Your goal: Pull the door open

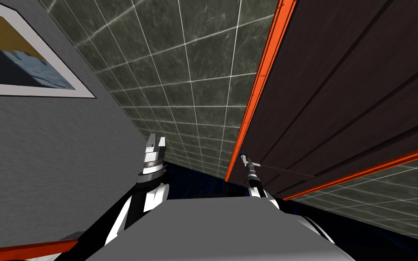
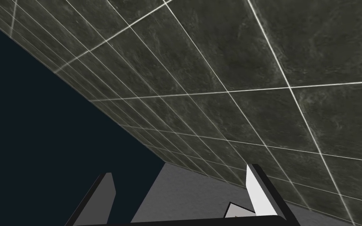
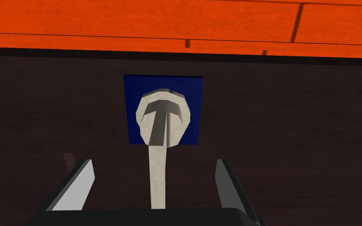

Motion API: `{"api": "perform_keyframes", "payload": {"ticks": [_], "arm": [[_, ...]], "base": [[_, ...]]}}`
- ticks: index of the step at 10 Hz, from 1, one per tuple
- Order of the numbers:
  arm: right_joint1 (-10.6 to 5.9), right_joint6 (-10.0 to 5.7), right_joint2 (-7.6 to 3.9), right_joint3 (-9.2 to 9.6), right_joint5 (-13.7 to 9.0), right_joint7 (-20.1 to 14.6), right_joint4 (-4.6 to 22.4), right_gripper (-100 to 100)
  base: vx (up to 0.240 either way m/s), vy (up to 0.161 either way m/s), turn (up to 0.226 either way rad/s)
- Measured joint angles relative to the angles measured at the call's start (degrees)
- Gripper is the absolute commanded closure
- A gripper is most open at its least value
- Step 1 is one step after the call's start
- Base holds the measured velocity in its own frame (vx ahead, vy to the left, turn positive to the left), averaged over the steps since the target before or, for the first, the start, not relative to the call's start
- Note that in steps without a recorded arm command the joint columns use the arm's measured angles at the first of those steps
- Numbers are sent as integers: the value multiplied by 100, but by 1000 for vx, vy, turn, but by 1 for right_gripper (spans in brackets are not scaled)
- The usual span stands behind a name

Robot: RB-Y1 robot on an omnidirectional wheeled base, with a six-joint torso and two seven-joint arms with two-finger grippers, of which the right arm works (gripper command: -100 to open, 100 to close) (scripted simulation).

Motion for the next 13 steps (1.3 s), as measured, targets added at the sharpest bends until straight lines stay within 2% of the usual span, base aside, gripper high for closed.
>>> {"api": "perform_keyframes", "payload": {"ticks": [6,9,13], "arm": [[-4,-3,4,2,1,5,10,100],[22,-64,-92,98,67,-135,-19,100],[124,-183,-256,333,223,-444,5,100]], "base": [[-26,-4,15],[-185,-27,104],[-237,-45,136]]}}
